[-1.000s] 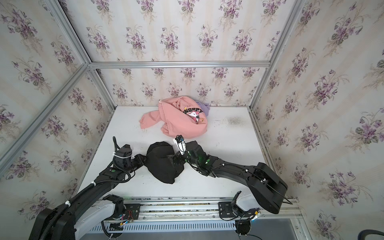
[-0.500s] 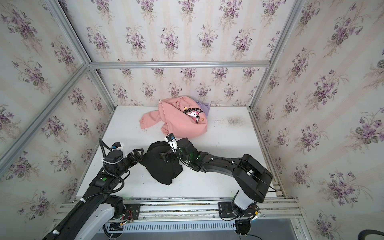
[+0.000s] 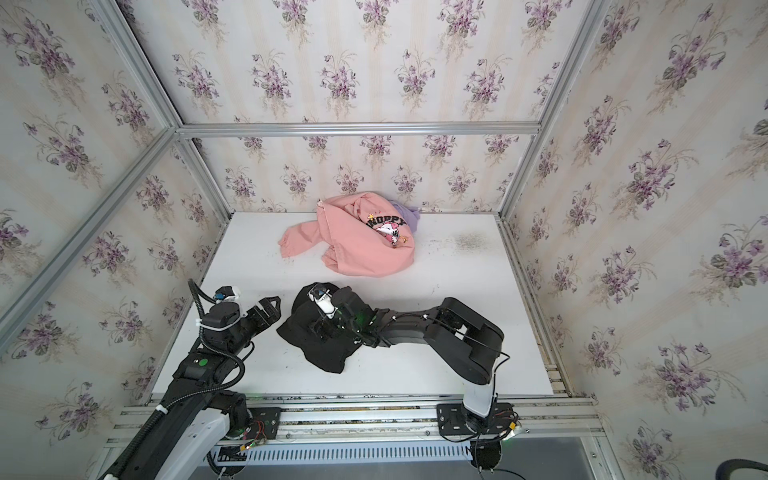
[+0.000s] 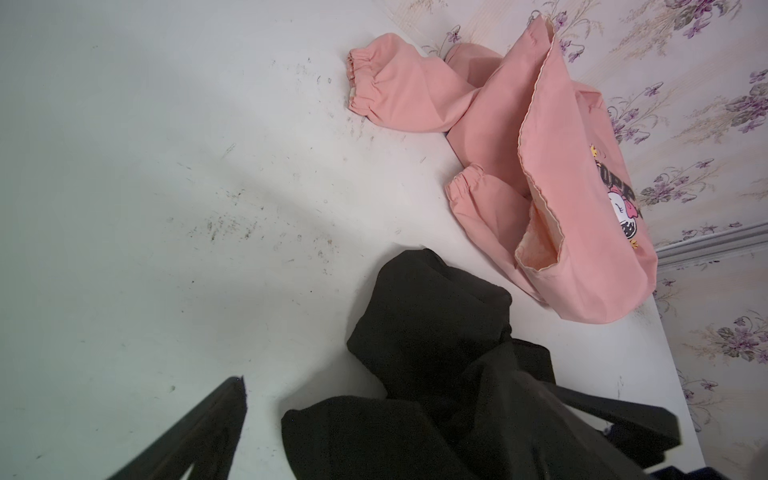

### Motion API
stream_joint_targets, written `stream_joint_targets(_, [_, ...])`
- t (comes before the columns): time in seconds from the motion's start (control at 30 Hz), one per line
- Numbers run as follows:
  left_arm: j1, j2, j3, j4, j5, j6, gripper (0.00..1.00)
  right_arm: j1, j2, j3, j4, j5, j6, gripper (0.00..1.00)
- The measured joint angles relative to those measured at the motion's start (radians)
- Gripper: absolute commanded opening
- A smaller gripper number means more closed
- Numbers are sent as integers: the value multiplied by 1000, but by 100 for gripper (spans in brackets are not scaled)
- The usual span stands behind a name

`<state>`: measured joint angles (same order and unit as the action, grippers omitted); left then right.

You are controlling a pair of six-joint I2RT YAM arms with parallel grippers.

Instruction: Pick out a specific cloth from the pile

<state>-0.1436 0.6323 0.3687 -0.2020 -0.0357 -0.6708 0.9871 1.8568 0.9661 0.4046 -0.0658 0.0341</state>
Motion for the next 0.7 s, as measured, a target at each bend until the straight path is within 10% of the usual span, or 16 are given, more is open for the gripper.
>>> stream_joint_targets(0.7, [11, -4, 18, 0, 14, 23, 99, 24, -82, -263, 139, 218, 50, 100])
